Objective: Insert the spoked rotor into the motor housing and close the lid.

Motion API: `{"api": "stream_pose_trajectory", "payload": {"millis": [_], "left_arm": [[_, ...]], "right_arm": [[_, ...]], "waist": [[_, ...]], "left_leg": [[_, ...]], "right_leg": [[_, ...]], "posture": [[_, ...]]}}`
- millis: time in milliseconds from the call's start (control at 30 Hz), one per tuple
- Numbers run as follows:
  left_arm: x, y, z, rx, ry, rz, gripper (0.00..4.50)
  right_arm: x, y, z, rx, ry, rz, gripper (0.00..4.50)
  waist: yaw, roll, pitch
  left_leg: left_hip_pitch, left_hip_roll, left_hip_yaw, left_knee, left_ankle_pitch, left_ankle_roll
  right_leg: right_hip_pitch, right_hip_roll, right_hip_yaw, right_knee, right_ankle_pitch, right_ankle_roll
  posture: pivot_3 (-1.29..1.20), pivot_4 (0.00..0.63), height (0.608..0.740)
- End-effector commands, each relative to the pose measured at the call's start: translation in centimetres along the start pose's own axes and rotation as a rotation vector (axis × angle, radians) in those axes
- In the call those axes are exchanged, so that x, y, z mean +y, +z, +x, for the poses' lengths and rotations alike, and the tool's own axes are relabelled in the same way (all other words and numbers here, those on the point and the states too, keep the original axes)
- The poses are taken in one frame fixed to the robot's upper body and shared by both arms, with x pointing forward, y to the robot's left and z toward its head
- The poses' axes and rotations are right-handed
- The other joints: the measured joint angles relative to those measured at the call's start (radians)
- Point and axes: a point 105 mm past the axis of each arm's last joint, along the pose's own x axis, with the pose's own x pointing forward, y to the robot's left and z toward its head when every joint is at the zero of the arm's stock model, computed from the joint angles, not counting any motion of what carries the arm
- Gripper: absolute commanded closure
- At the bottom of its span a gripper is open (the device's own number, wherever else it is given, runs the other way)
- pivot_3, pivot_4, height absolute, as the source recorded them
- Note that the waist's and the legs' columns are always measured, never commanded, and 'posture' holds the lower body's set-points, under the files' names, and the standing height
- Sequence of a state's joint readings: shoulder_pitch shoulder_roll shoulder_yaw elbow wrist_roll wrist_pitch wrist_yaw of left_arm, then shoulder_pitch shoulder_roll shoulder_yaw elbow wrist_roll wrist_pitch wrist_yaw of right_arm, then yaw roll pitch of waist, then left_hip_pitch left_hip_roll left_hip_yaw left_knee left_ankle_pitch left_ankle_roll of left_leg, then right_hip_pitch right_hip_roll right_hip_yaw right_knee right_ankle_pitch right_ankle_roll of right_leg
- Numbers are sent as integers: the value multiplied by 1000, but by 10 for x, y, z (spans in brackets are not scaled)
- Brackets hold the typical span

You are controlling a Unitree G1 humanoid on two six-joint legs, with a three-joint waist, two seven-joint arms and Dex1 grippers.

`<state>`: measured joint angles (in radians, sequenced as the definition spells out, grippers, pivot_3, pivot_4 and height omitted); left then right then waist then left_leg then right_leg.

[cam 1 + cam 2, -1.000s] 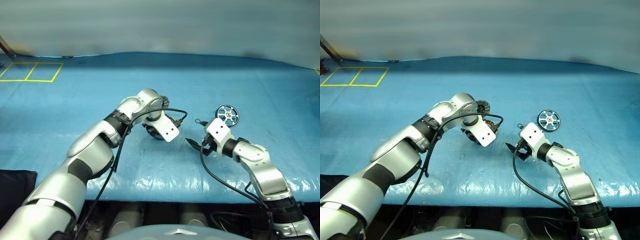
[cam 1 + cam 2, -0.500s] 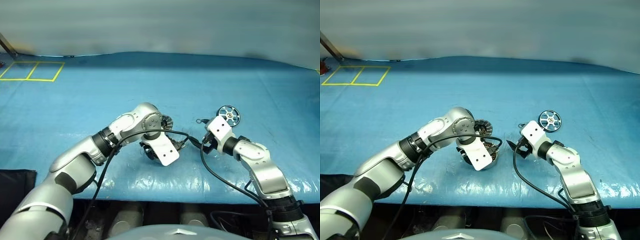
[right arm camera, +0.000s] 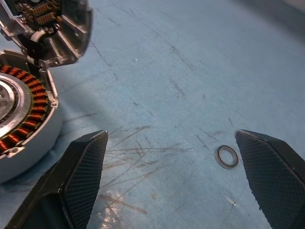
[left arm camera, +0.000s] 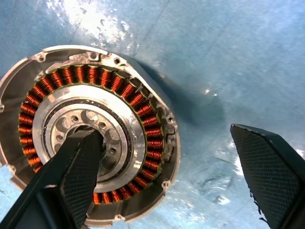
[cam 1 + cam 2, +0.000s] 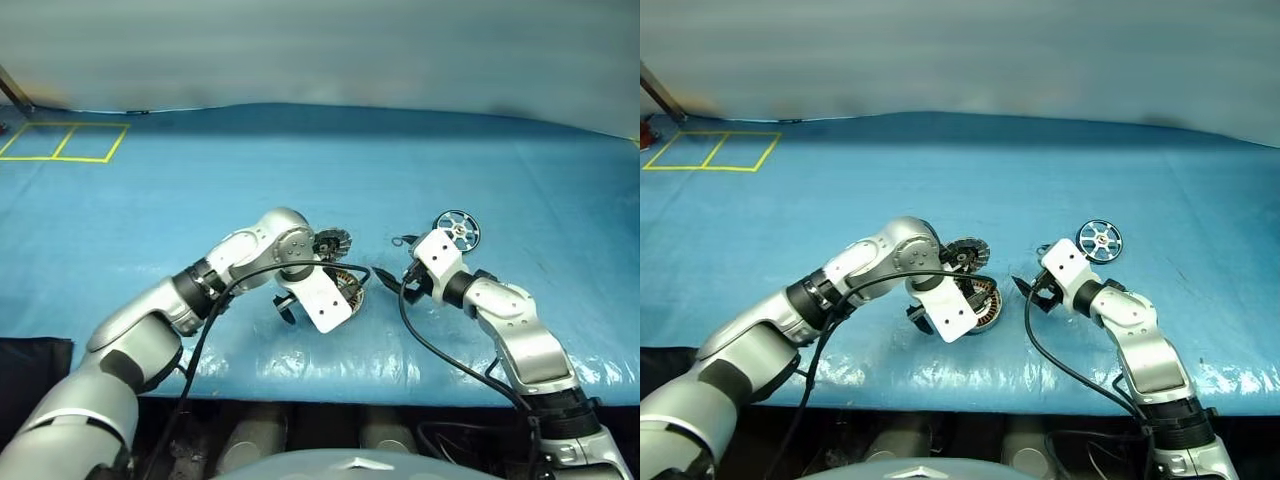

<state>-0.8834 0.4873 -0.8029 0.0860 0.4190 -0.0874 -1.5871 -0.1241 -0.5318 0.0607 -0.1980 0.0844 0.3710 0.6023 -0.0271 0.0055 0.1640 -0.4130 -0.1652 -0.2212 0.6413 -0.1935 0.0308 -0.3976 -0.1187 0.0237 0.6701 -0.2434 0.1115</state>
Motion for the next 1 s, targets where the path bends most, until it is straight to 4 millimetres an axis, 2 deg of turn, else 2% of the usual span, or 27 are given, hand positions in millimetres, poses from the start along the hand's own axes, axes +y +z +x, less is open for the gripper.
{"api": "stream_pose_trajectory", "payload": {"millis": [33,300,567,767,867,1000], "left_arm": [[-15,9,-15,-50,27,23,23],[-51,9,-32,-134,111,-68,23],[-62,-3,-36,-219,316,-275,23],[-67,14,-33,-461,486,-524,23],[-69,28,-24,-589,567,-641,23],[-71,28,-19,-662,674,-770,23]], "right_arm": [[-7,11,3,-48,-28,-8,0],[-24,-4,14,34,-141,47,0],[-29,-13,25,65,-168,141,0],[-34,-17,33,62,-199,277,0],[-38,-20,36,66,-224,355,0],[-40,-27,37,91,-226,377,0]], "waist": [[-3,0,0],[3,0,0],[6,0,0],[0,0,0],[0,1,0],[6,1,0]], "left_leg": [[0,0,0,-1,0,0],[1,1,0,-3,1,-1],[2,1,0,-9,3,-4],[2,2,1,-14,3,-4],[2,2,3,-14,3,-4],[2,3,5,-14,3,-4]], "right_leg": [[-1,0,1,0,0,0],[-2,2,3,-1,0,-1],[-3,3,5,-1,0,-2],[-8,3,8,-2,2,-5],[-11,4,10,-2,2,-6],[-12,4,11,-1,3,-6]], "posture": [[0,150,740],[0,150,740],[0,150,740],[0,150,740],[0,150,740],[0,150,740]]}}
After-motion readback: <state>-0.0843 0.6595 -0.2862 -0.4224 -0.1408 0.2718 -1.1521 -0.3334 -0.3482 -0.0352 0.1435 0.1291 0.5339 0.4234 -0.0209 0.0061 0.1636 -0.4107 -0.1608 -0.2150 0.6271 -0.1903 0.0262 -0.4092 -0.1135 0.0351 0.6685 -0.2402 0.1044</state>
